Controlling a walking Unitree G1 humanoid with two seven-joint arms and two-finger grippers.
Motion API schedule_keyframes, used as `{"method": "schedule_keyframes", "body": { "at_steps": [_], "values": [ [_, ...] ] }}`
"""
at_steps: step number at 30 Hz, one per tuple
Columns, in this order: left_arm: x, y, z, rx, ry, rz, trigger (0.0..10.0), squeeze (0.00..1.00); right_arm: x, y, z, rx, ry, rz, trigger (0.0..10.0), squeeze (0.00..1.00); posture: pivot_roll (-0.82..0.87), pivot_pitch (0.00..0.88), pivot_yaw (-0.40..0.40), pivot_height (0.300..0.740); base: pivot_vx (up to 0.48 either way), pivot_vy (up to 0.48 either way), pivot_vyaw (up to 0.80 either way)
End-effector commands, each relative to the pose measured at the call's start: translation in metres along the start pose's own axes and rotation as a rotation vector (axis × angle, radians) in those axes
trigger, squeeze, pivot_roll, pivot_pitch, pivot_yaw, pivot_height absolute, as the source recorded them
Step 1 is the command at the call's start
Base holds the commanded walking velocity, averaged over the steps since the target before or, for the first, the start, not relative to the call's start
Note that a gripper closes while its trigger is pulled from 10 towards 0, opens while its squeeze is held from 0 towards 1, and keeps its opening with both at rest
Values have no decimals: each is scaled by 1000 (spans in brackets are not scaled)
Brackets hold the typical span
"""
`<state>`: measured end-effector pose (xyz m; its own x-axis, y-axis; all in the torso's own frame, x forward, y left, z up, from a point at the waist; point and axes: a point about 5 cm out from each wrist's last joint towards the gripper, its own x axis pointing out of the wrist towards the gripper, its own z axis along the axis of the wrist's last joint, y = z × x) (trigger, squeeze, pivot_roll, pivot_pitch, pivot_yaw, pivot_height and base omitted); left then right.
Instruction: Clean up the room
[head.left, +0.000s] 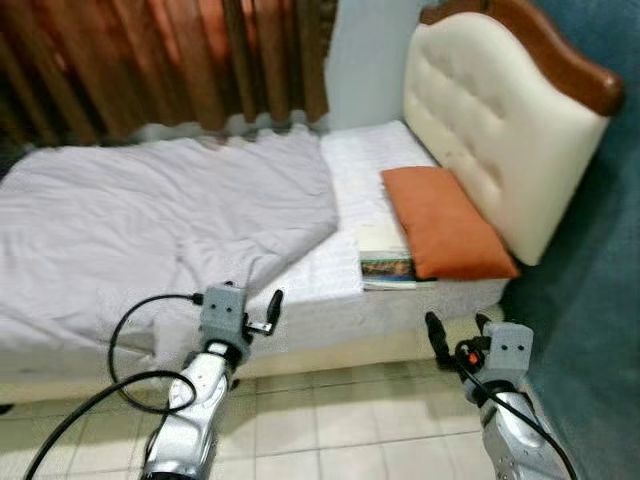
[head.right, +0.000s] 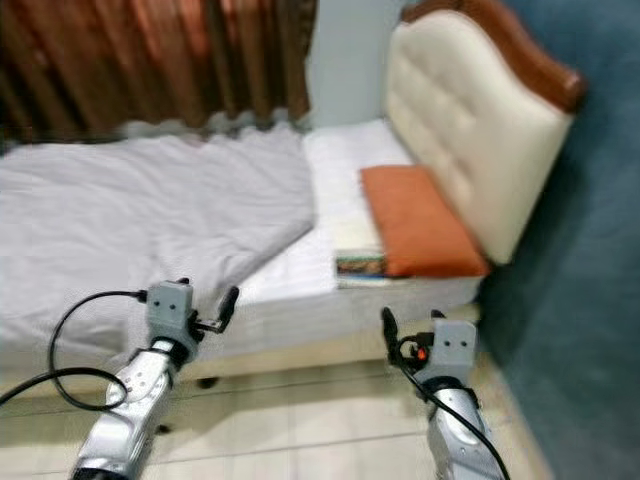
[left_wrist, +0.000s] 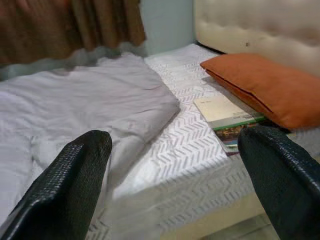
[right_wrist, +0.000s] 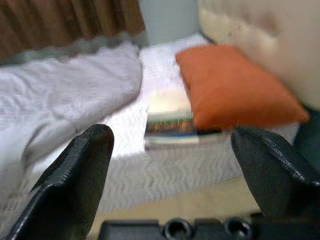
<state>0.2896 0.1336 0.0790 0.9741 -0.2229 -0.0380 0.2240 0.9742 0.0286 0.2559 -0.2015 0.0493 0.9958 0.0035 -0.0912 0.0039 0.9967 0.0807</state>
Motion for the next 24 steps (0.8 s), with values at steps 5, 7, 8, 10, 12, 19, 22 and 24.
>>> {"method": "schedule_keyframes", "body": {
  "at_steps": [5,7,8,10,12,19,22,24],
  "values": [
    [-2,2,-5,-51,4,36,10000,0,1,2,2,12,0,26,10000,0,-108,9,28,740,480,0,0],
    [-1,1,-5,-41,7,28,10000,0,1,1,4,21,-8,28,10000,0,-107,11,25,740,480,0,0],
    [0,0,-5,-37,11,23,10000,0,2,1,4,21,-10,33,10000,0,-107,11,25,740,480,0,0],
    [1,-1,-5,-44,12,23,10000,0,3,2,5,18,-12,39,10000,0,-111,9,23,740,480,0,0],
    [2,-1,-6,-48,17,20,10000,0,4,3,6,19,-14,41,10000,0,-113,9,25,740,480,0,0],
    [4,-3,-7,-38,25,-10,10000,0,3,3,6,21,-18,43,10000,0,-119,13,28,740,480,0,0],
    [4,-3,-7,-36,24,-15,10000,0,2,3,7,20,-19,43,10000,0,-120,16,30,740,477,0,0],
    [4,-3,-6,-35,16,-20,10000,0,2,3,7,20,-19,42,10000,0,-121,16,30,740,480,0,0]
  ]
}}
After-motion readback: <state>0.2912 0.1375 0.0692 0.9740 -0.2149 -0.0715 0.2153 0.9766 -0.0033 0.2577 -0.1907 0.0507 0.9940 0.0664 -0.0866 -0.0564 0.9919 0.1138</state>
